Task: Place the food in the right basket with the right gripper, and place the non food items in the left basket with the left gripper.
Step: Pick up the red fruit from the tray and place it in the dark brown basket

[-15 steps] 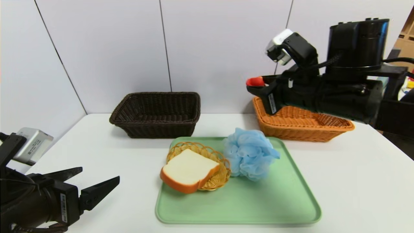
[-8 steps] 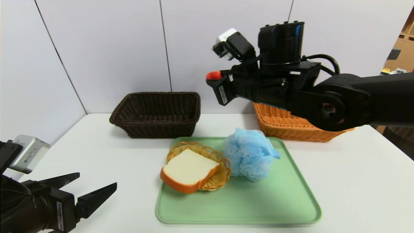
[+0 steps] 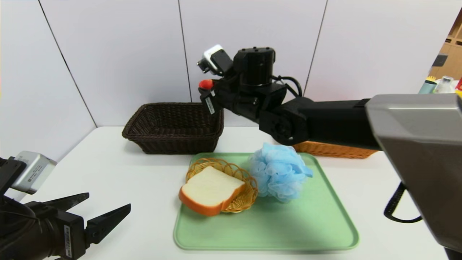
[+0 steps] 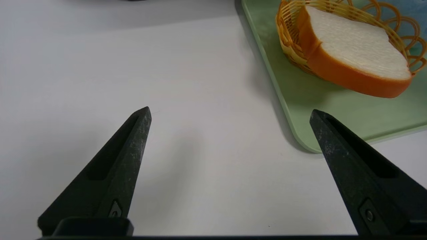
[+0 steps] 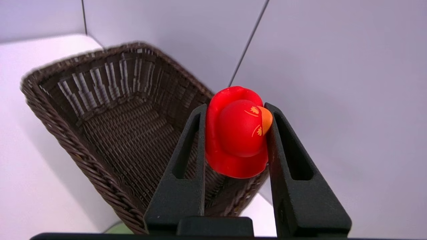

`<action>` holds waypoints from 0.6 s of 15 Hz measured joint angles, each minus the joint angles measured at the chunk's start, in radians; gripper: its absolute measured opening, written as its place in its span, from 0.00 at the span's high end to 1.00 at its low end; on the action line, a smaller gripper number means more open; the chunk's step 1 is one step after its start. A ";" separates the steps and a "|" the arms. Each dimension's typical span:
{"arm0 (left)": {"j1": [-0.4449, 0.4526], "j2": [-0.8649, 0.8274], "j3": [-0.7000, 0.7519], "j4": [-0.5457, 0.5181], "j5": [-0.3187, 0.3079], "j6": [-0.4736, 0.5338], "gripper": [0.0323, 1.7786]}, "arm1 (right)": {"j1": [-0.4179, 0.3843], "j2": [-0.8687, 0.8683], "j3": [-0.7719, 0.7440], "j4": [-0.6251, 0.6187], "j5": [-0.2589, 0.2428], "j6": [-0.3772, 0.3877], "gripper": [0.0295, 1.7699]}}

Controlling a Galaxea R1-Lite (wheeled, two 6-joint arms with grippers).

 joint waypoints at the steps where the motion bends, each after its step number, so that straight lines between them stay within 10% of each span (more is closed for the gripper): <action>1: -0.001 0.008 -0.002 -0.010 0.000 0.000 0.05 | 0.001 0.034 -0.009 -0.003 -0.001 -0.002 0.70; 9: -0.011 0.057 0.007 -0.049 0.000 0.000 0.05 | 0.003 0.181 -0.018 -0.060 -0.027 0.002 0.71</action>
